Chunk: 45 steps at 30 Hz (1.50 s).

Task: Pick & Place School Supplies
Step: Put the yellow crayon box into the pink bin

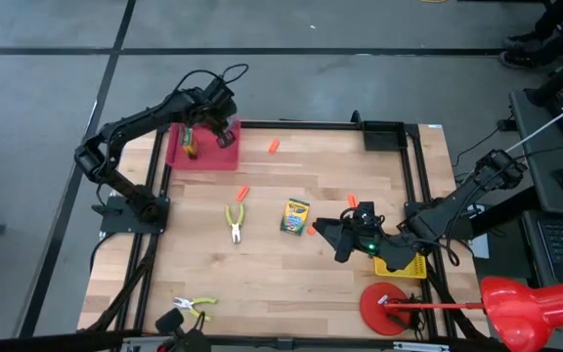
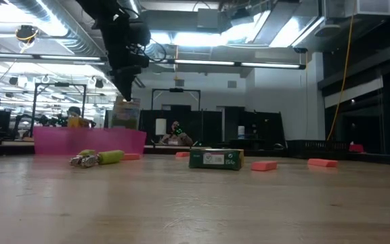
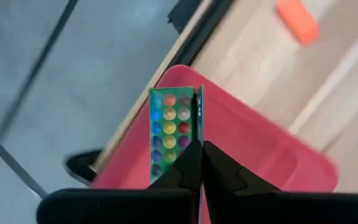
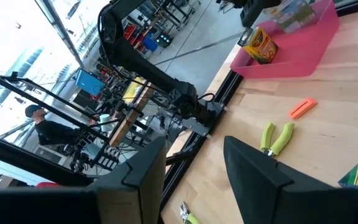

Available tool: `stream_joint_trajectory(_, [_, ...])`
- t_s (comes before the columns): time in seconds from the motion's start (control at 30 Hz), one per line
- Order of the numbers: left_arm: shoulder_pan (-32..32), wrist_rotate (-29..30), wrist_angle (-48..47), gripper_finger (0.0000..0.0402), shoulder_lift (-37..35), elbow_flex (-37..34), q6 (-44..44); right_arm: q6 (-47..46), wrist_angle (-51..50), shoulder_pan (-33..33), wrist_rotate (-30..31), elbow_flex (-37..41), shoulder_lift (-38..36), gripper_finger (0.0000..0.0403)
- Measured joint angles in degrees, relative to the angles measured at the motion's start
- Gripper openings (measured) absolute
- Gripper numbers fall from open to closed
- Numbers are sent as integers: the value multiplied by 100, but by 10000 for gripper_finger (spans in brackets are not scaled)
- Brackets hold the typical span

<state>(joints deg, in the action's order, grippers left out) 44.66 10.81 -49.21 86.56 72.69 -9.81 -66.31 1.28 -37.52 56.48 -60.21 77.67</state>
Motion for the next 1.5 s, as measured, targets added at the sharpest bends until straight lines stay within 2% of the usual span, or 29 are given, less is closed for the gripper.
stream_joint_trajectory(0.23, [0,-15,63,2,0,0,1954,92,0,0,-60,-2,0,167])
stream_joint_trajectory(0.47, [-40,-384,470,2,0,0,3061,231,0,-7,-111,-1,0,167])
stream_joint_trajectory(1.0, [-346,-58,312,2,31,-11,4229,513,0,-123,-204,-2,0,167])
stream_joint_trajectory(1.5, [-880,-146,1100,2,970,-13,5043,518,2,-342,-67,-2,0,167])
